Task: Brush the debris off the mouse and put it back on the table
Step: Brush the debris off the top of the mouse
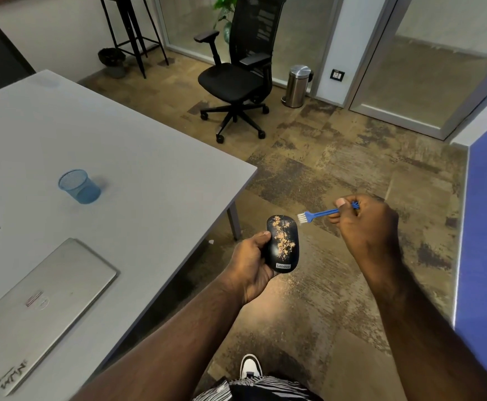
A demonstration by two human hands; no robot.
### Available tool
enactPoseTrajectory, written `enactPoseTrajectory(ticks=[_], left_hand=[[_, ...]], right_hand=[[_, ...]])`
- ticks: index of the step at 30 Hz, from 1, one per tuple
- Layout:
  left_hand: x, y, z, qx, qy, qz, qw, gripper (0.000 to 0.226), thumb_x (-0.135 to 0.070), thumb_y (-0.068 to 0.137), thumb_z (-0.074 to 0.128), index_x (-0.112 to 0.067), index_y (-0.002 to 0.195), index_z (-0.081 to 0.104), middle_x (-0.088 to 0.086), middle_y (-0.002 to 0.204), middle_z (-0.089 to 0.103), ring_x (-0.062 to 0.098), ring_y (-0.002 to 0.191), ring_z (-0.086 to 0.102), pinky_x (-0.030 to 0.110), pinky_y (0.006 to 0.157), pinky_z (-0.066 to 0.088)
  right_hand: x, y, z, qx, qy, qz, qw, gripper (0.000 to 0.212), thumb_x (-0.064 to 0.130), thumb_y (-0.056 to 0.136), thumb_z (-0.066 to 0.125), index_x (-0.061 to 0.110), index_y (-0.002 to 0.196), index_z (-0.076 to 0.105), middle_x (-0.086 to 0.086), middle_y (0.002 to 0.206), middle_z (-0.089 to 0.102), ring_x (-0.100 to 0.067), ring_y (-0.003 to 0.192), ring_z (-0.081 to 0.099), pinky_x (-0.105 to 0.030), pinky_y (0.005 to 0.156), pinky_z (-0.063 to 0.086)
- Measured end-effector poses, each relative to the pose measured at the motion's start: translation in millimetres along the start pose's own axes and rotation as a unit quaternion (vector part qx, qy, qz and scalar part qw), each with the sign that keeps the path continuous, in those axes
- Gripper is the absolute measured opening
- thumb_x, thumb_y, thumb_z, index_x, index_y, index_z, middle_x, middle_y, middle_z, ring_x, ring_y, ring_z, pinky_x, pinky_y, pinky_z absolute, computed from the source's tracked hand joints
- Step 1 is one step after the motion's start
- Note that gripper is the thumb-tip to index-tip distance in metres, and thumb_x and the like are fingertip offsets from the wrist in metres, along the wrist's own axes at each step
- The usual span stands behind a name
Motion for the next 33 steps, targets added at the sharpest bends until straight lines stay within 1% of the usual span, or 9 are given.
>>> enactPoseTrajectory(ticks=[4, 8, 13, 17, 22, 27, 28, 31, 33], left_hand=[[0, 0, -1, -0.002, 0.0, -0.001, 1.0, 0.034, -0.015, 0.101, 0.034, 0.0, 0.123, 0.056, 0.026, 0.135, 0.056, 0.041, 0.127, 0.051, 0.054, 0.106, 0.041], [1, 0, -1, -0.002, -0.003, -0.005, 1.0, 0.034, -0.015, 0.101, 0.034, 0.0, 0.122, 0.056, 0.026, 0.133, 0.057, 0.041, 0.127, 0.052, 0.054, 0.106, 0.041], [0, 0, 0, 0.005, -0.003, -0.005, 1.0, 0.03, -0.015, 0.101, 0.034, -0.003, 0.109, 0.06, 0.02, 0.114, 0.064, 0.035, 0.107, 0.061, 0.048, 0.095, 0.048], [2, -2, 0, 0.006, -0.006, -0.008, 1.0, 0.029, -0.015, 0.101, 0.034, -0.003, 0.107, 0.06, 0.02, 0.113, 0.064, 0.036, 0.112, 0.058, 0.049, 0.096, 0.047], [2, -1, -1, 0.002, -0.016, -0.009, 1.0, 0.03, -0.015, 0.102, 0.034, -0.003, 0.109, 0.06, 0.02, 0.115, 0.064, 0.036, 0.113, 0.058, 0.05, 0.099, 0.046], [3, -2, -2, -0.003, -0.01, -0.002, 1.0, 0.029, -0.014, 0.101, 0.036, -0.003, 0.103, 0.062, 0.015, 0.095, 0.071, 0.029, 0.092, 0.065, 0.045, 0.087, 0.052], [3, -2, -2, -0.003, -0.012, -0.001, 1.0, 0.028, -0.014, 0.1, 0.037, -0.003, 0.103, 0.062, 0.015, 0.094, 0.071, 0.028, 0.091, 0.065, 0.044, 0.086, 0.052], [3, -2, -1, 0.002, -0.015, -0.003, 1.0, 0.029, -0.015, 0.101, 0.036, -0.003, 0.106, 0.062, 0.017, 0.101, 0.069, 0.031, 0.097, 0.064, 0.048, 0.092, 0.049], [3, -2, 0, 0.001, -0.016, -0.001, 1.0, 0.03, -0.015, 0.101, 0.036, -0.003, 0.104, 0.063, 0.016, 0.097, 0.071, 0.031, 0.096, 0.065, 0.047, 0.092, 0.05]], right_hand=[[5, -2, 1, 0.01, 0.047, -0.017, 0.999, 0.017, 0.022, 0.095, 0.063, 0.009, 0.097, 0.073, 0.001, 0.073, 0.074, -0.019, 0.069, 0.073, -0.039, 0.068, 0.061], [8, -3, 2, 0.005, -0.032, -0.041, 0.999, 0.019, 0.022, 0.096, 0.06, 0.009, 0.1, 0.073, -0.004, 0.077, 0.074, -0.019, 0.07, 0.071, -0.02, 0.06, 0.05], [8, -2, 3, 0.012, 0.046, -0.027, 0.999, 0.016, 0.022, 0.095, 0.062, 0.01, 0.098, 0.073, 0.003, 0.074, 0.074, -0.016, 0.069, 0.073, -0.039, 0.067, 0.062], [5, -1, 2, 0.007, -0.012, -0.025, 1.0, 0.018, 0.024, 0.096, 0.06, 0.011, 0.099, 0.073, 0.002, 0.073, 0.073, -0.017, 0.07, 0.072, -0.023, 0.063, 0.054], [5, -3, 4, 0.022, 0.051, -0.017, 0.998, 0.014, 0.022, 0.095, 0.063, 0.013, 0.095, 0.073, 0.005, 0.071, 0.072, -0.015, 0.067, 0.073, -0.041, 0.065, 0.063], [4, -3, -1, 0.004, 0.015, -0.01, 1.0, 0.018, 0.022, 0.096, 0.061, 0.01, 0.099, 0.073, 0.009, 0.067, 0.068, -0.012, 0.068, 0.072, -0.02, 0.062, 0.053], [5, -3, -3, -0.003, 0.022, -0.012, 1.0, 0.019, 0.023, 0.095, 0.061, 0.009, 0.099, 0.074, 0.008, 0.068, 0.069, -0.013, 0.068, 0.072, -0.021, 0.062, 0.054], [11, -7, 0, 0.013, 0.051, -0.034, 0.998, 0.017, 0.023, 0.094, 0.063, 0.01, 0.095, 0.074, 0.002, 0.071, 0.072, -0.019, 0.066, 0.073, -0.042, 0.062, 0.062], [11, -10, 7, 0.039, 0.064, -0.031, 0.997, 0.013, 0.021, 0.094, 0.064, 0.012, 0.094, 0.073, 0.003, 0.07, 0.073, -0.018, 0.067, 0.074, -0.045, 0.065, 0.063]])
Point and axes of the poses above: each hand's wrist, its own y-axis towards the middle knuckle, its own z-axis out of the palm, x = y × z, the point moved 8 cm from there along y, towards the middle knuckle
